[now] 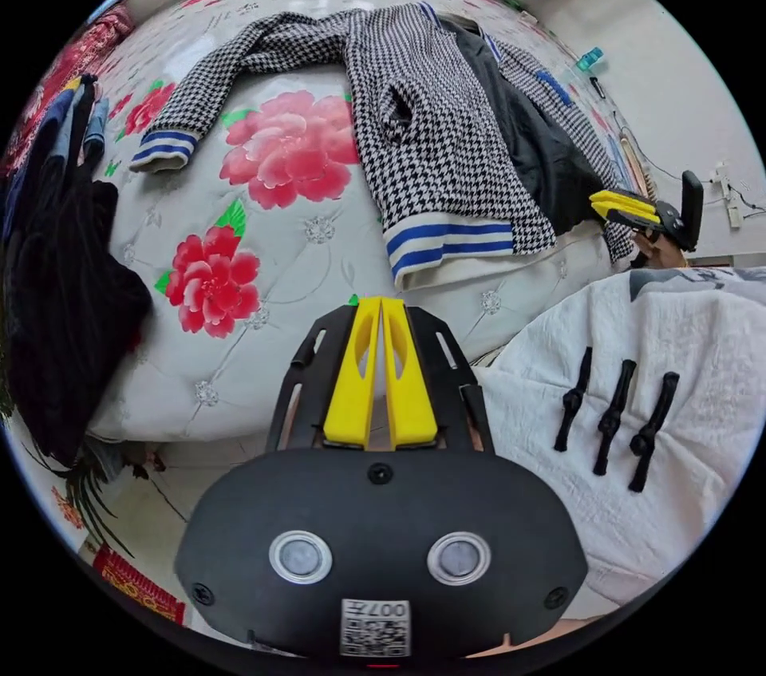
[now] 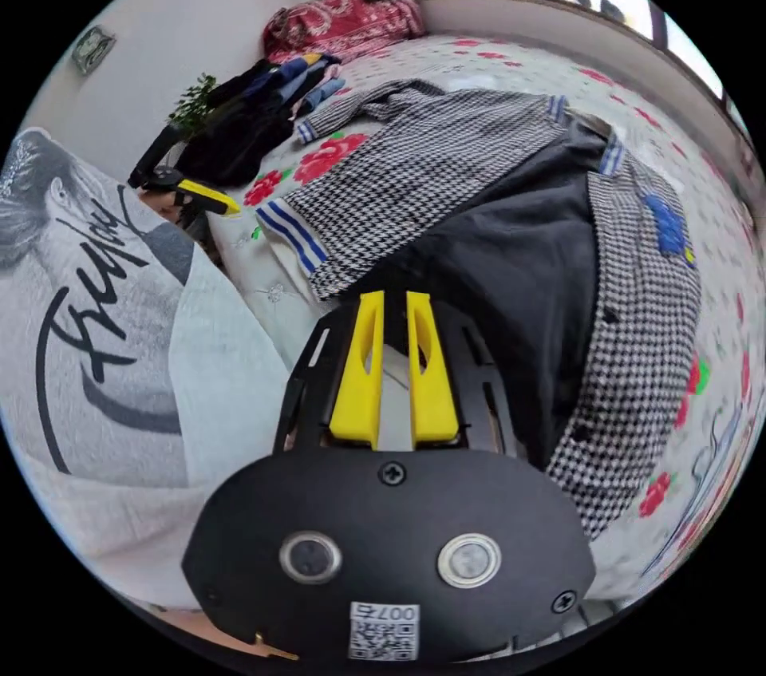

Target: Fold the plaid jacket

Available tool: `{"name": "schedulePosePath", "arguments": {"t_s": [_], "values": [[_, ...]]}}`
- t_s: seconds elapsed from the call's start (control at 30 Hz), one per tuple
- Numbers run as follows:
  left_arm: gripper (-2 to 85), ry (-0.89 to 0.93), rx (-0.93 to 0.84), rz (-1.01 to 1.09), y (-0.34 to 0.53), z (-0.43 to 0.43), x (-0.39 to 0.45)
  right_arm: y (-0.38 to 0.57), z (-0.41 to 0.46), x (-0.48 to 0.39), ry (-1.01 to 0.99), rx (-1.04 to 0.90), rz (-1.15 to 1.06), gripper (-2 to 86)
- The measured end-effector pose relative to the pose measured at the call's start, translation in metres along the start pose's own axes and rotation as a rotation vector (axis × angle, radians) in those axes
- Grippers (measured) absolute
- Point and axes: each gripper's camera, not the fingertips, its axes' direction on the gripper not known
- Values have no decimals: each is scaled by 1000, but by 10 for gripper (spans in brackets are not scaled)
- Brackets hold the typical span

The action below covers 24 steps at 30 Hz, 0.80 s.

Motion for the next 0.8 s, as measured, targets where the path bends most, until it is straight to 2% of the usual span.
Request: {"name": "schedulePosePath", "arguments": {"t_s": [0.13, 0.23, 0.4, 0.57, 0.63, 0.73, 0.8], "values": [[-10, 104, 91, 36, -18, -11, 18, 68, -40, 53, 283, -8, 271, 97], [-10, 194, 123, 123, -43, -7, 50, 123, -52, 82, 468, -146, 382, 103], [-9, 274, 96, 260, -88, 17, 112, 148, -24, 90, 577, -298, 235, 80], [-7, 332, 113, 323, -118, 21, 148, 133, -13, 103, 573, -479, 85, 38], [-4, 353, 123, 341, -125, 17, 158, 117, -48, 92, 492, -430, 20, 28], [22, 404, 155, 374, -129, 5, 170, 82, -139, 67, 337, -179, -39, 20], [43, 497, 187, 384, -127, -3, 172, 56, -196, 57, 166, 102, -64, 17]]}}
